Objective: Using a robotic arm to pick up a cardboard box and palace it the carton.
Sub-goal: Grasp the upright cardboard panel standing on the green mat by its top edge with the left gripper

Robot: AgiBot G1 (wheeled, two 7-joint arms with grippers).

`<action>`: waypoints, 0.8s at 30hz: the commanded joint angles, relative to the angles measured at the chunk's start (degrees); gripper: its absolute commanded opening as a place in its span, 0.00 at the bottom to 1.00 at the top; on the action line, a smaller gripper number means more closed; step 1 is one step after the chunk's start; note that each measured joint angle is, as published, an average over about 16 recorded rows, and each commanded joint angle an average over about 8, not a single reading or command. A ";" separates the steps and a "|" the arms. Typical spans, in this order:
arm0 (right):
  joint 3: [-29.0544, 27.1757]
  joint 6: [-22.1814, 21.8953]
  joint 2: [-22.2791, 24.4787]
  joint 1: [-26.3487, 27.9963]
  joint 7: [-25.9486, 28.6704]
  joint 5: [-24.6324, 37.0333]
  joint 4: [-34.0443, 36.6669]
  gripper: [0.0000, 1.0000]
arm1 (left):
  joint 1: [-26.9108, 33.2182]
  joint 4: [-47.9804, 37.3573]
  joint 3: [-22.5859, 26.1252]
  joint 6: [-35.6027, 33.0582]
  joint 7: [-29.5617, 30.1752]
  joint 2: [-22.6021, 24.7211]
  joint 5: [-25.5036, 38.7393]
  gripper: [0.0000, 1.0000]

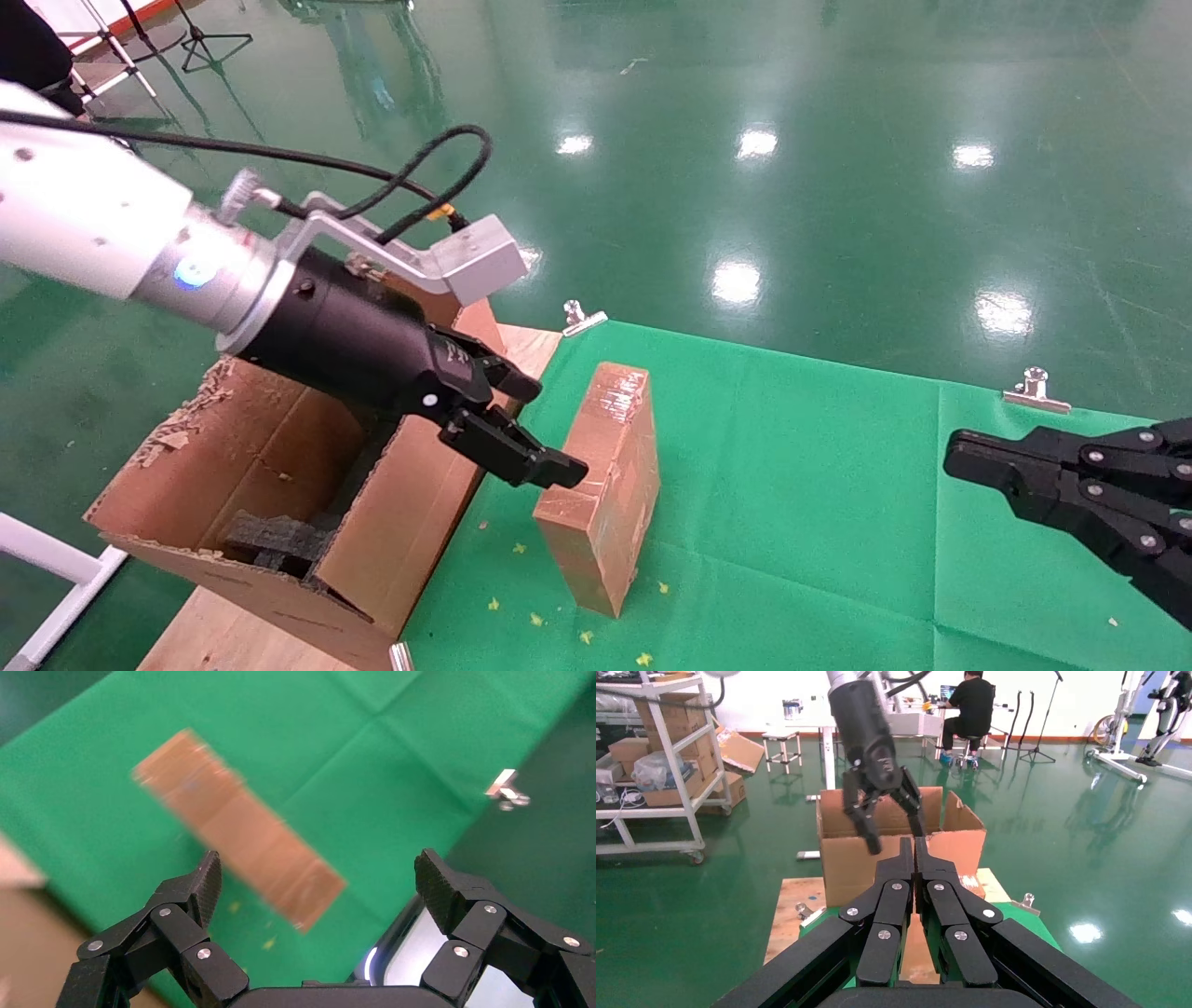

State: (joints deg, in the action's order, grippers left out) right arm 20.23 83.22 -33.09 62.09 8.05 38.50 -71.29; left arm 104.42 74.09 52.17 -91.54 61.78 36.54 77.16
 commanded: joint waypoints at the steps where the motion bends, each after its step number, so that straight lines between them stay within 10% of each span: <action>1: 0.00 0.00 0.00 0.00 0.00 0.00 0.00 0.00 | 3.43 0.01 3.57 -0.04 3.67 1.02 1.52 1.00; 24: 0.00 -0.01 0.01 -0.01 0.00 0.00 0.02 0.00 | 8.68 -8.17 16.61 1.46 17.49 9.75 6.39 1.00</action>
State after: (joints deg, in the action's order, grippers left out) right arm 20.24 83.20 -33.09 62.08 8.04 38.50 -71.28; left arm 112.68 65.88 68.13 -89.97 78.61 46.20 82.72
